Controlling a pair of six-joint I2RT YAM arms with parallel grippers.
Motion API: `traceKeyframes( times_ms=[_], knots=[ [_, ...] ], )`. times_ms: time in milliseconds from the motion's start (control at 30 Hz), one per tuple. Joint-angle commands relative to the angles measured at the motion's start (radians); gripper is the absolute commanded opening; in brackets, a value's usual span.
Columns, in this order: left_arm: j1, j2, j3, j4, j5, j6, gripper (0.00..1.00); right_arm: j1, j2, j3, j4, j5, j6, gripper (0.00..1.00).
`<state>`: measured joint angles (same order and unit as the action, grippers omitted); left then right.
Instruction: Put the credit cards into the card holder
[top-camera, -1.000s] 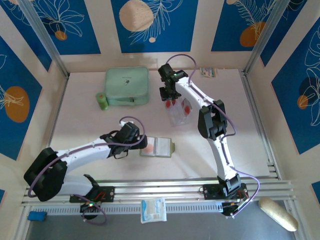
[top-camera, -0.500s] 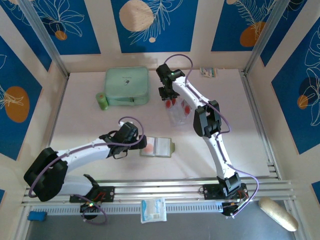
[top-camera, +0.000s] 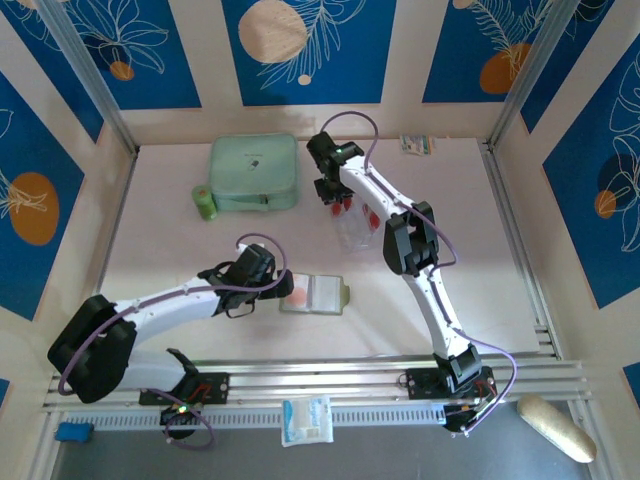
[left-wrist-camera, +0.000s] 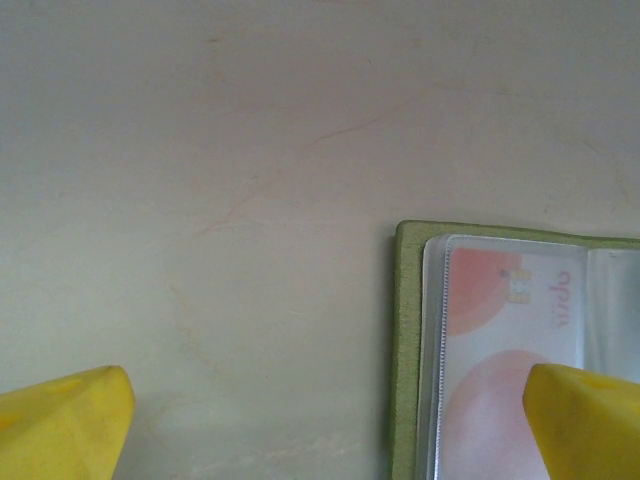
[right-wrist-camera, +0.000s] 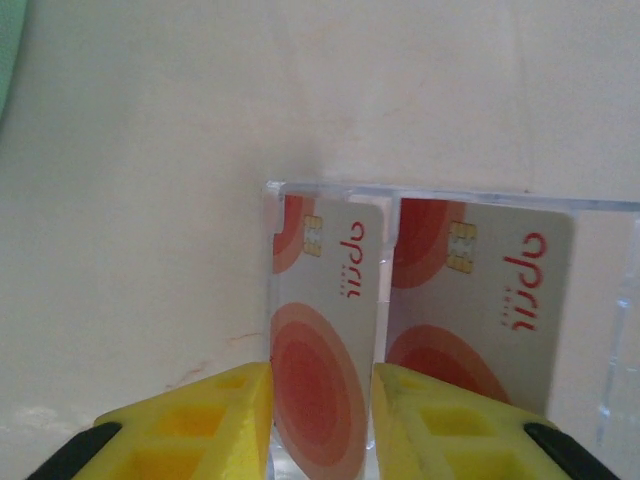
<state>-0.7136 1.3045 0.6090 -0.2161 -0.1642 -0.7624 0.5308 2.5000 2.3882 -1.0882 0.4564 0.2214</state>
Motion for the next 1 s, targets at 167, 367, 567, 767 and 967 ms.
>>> traceKeyframes(
  times_ms=[167,367,567,767,967],
  knots=[
    [0.016,0.006,-0.014,0.017,0.014,-0.02,1.0,0.015,0.04,0.022,-0.035,0.039,-0.03,0.33],
    [0.017,0.008,-0.018,0.021,0.015,-0.021,1.0,0.017,0.041,0.026,-0.037,0.042,-0.023,0.32],
    [0.021,0.01,-0.023,0.025,0.018,-0.023,1.0,0.026,0.04,0.032,-0.033,0.094,-0.04,0.37],
    [0.023,0.013,-0.026,0.032,0.023,-0.023,1.0,0.034,0.048,0.032,-0.032,0.107,-0.048,0.38],
    [0.026,0.012,-0.028,0.032,0.023,-0.023,1.0,0.028,0.05,0.035,-0.032,0.08,-0.033,0.36]
  ],
)
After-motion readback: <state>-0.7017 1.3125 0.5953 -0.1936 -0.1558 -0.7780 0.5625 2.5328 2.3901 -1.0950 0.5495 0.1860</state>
